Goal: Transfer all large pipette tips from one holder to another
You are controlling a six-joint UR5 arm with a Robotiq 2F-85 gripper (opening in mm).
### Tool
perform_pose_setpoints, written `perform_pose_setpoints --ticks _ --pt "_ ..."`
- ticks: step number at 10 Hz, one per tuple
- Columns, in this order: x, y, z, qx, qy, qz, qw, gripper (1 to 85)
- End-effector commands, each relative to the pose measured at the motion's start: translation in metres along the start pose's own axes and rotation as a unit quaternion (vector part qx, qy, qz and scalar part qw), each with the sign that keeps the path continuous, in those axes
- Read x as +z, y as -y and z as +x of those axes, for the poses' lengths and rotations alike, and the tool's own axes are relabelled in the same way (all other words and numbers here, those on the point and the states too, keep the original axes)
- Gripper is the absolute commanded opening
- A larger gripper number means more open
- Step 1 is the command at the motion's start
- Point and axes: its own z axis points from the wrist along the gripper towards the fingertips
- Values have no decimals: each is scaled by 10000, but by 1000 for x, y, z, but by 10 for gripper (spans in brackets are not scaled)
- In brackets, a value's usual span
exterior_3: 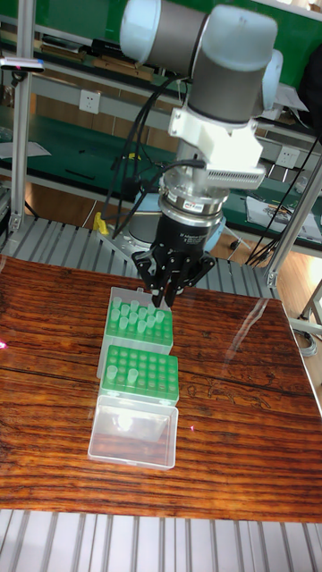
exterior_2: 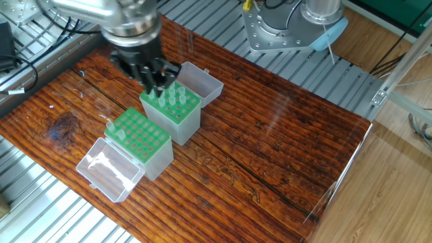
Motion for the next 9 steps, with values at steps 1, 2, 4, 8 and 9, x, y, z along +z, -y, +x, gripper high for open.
perform_pose_setpoints --ticks 1,2,4,8,9 --pt "22 -11 17 -115 53 -44 9999 250" --pt "24 -15 14 -353 131 -54 9993 253" --pt "24 -23 16 -997 156 -125 9948 280" --pt "31 -18 15 -819 105 26 9966 273" --pt "33 -12 14 -735 127 75 9972 267"
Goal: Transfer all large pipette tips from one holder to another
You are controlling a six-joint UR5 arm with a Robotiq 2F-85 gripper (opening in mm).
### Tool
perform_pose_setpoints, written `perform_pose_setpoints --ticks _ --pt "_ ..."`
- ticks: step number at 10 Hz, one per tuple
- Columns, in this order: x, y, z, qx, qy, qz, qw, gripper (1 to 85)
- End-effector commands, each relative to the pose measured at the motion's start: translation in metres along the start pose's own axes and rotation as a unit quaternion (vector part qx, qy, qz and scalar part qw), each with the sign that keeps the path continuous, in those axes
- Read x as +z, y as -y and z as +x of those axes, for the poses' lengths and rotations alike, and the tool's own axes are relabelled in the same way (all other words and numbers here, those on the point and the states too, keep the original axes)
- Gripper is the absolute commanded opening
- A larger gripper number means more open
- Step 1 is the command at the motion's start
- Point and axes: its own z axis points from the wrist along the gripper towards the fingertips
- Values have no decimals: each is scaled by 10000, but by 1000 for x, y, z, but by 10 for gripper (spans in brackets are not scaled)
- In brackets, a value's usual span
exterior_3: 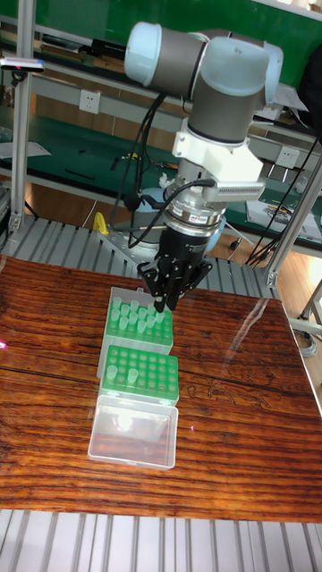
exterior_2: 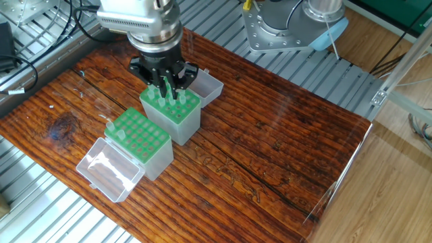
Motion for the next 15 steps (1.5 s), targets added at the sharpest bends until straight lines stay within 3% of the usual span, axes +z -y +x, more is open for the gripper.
perform_pose_setpoints --ticks 1,3,7,15 --pt "8 4 -1 215 50 -58 9997 263" --pt "11 25 -3 291 72 55 9995 267" --pt "30 41 -4 497 189 81 9986 277" --pt "37 26 2 850 144 -80 9962 300"
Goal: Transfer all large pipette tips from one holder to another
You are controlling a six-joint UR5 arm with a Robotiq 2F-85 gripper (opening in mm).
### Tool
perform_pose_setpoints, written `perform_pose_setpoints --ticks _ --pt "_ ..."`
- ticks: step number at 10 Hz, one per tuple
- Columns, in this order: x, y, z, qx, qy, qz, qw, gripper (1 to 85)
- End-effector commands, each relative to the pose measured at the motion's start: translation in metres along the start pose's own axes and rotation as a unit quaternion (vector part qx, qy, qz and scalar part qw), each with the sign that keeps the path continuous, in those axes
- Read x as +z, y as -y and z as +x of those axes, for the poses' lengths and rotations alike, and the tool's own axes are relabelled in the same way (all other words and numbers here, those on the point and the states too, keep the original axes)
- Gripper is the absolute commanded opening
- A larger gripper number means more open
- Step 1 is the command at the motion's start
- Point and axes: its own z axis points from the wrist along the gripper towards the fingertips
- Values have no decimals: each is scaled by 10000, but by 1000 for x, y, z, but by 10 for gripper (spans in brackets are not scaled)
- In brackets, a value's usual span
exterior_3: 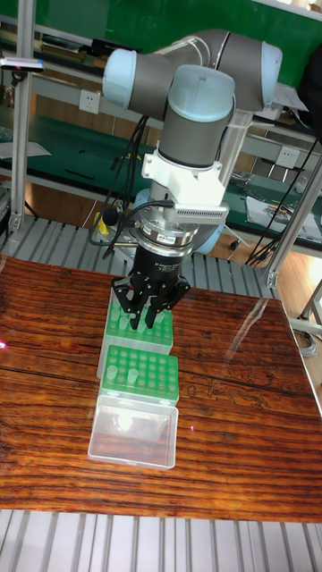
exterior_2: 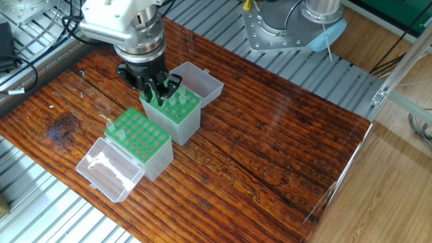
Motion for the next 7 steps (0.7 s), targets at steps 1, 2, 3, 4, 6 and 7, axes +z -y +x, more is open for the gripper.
perform_pose_setpoints --ticks 1,2,3,4,6,7 --pt "2 -8 1 151 42 -102 9998 300" --pt "3 -8 2 159 39 -95 9998 300" --pt "4 -8 2 174 56 -97 9998 300" --pt "6 -8 2 182 85 -88 9998 300" --pt "8 -9 2 213 95 -93 9997 300" --pt "10 -8 2 228 105 -74 9997 300"
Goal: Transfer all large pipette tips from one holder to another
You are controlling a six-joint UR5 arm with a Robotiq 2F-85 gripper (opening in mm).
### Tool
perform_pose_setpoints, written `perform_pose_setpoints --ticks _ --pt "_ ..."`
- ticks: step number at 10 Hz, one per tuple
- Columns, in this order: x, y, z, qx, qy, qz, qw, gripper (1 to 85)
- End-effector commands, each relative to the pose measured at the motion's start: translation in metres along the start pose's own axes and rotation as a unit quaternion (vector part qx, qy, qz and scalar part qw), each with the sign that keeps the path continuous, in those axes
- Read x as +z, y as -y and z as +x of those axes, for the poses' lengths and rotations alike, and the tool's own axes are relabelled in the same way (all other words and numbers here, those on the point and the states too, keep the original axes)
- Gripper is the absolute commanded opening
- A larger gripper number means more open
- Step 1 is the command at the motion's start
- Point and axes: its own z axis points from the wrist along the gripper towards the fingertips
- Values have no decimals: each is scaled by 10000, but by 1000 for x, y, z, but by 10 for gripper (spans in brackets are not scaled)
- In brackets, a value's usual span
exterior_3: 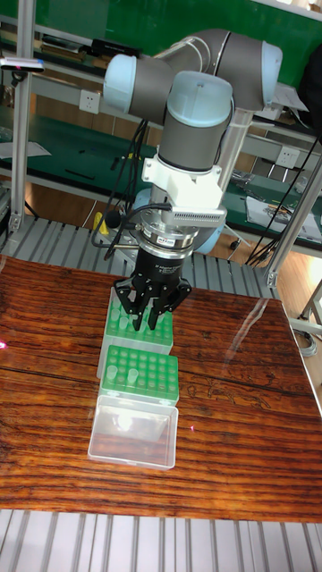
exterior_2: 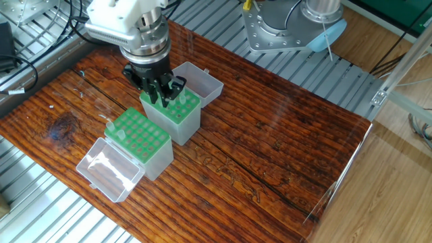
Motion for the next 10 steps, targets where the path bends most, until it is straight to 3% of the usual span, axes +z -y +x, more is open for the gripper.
perform_pose_setpoints --ticks 1,10 --pt "4 -3 0 70 65 -33 9999 300" --pt "5 -1 6 123 -53 11 9999 293"
